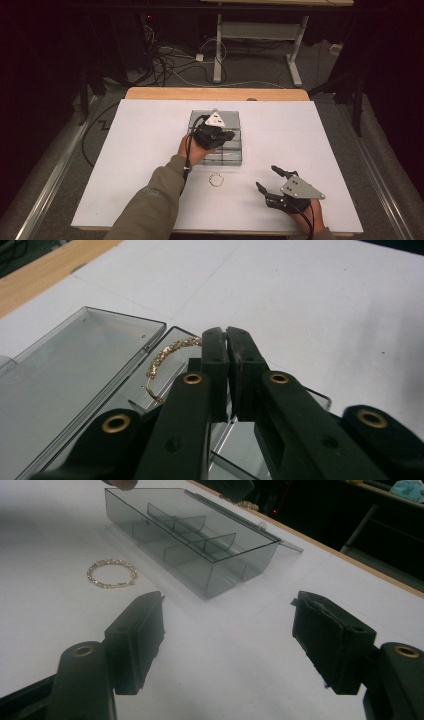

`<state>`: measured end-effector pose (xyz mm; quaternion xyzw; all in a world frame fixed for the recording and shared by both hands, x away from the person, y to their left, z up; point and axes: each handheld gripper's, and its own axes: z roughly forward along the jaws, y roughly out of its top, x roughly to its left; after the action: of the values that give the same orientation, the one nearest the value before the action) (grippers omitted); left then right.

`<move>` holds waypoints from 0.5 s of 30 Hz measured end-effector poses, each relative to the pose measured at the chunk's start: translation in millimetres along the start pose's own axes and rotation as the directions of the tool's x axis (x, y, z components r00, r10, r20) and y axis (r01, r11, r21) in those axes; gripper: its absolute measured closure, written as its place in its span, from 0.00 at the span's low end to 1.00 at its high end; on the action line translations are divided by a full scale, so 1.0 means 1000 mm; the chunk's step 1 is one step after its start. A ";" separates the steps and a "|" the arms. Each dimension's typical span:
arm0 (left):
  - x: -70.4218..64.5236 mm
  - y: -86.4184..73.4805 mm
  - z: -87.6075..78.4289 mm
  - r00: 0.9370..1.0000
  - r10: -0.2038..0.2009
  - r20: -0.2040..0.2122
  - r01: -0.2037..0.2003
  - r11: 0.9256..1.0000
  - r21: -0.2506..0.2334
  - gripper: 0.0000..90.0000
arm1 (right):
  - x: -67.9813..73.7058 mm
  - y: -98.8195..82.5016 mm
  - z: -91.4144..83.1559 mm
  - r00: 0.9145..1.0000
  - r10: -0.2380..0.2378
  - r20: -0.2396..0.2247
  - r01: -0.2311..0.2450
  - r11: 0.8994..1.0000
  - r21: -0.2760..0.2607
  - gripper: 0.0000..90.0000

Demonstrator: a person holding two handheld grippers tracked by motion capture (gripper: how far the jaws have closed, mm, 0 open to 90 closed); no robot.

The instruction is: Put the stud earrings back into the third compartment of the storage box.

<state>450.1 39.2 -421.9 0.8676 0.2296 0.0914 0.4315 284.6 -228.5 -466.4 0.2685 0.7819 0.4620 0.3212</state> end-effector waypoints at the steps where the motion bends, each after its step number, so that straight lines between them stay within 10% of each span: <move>1: 0.001 0.000 0.003 1.000 -0.006 0.001 0.006 1.000 0.001 0.94 | 0.000 0.000 0.000 1.000 0.000 0.000 0.000 1.000 -0.001 0.33; 15: 0.007 0.002 0.023 0.999 -0.023 -0.024 0.024 0.998 0.051 0.94 | 0.000 -0.001 0.000 1.000 0.003 -0.001 -0.003 1.000 0.001 0.33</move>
<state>465.1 25.1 -435.2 0.8744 0.2470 0.0904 0.4077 284.7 -229.4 -467.5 0.2696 0.7818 0.4624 0.3198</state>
